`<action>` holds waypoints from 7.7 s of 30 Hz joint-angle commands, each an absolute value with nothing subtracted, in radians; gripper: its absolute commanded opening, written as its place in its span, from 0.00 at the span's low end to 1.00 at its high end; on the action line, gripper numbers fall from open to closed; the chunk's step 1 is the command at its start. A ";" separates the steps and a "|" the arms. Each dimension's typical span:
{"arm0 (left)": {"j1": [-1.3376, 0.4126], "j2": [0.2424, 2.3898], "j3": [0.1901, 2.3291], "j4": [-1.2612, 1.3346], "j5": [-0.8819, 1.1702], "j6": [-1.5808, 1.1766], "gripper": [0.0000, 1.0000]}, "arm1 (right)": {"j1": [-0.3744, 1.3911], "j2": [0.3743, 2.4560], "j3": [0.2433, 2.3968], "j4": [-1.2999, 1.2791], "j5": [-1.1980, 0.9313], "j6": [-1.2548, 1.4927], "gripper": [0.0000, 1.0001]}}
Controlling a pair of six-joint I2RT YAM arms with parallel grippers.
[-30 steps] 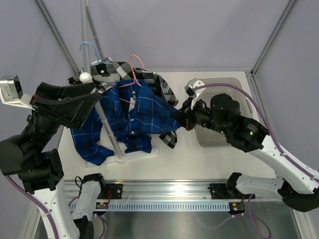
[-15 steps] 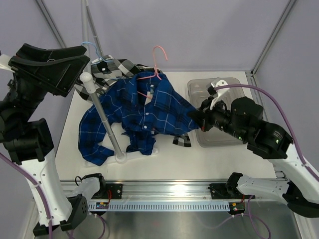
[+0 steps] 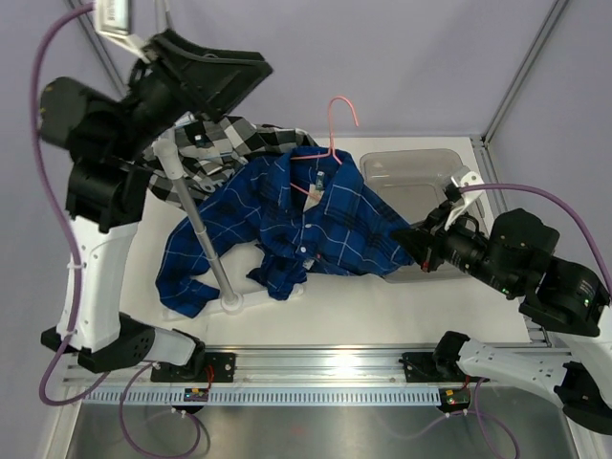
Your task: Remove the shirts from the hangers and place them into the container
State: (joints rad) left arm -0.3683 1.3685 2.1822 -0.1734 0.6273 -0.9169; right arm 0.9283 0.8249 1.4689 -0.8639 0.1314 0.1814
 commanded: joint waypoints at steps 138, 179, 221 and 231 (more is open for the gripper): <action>-1.091 1.473 2.105 -0.661 -0.537 -0.135 0.00 | 0.930 0.512 1.319 -1.072 0.032 0.313 0.00; -1.091 1.299 2.056 -0.330 -0.474 -0.135 0.00 | 0.919 0.106 1.313 -1.437 0.673 0.745 0.00; -1.091 1.321 2.072 -0.371 -0.225 -0.410 0.00 | 0.923 0.936 0.934 -0.037 0.055 0.703 0.00; -1.091 1.290 2.013 -0.371 -0.393 -0.333 0.00 | 0.922 0.473 0.876 -0.365 0.086 0.641 0.00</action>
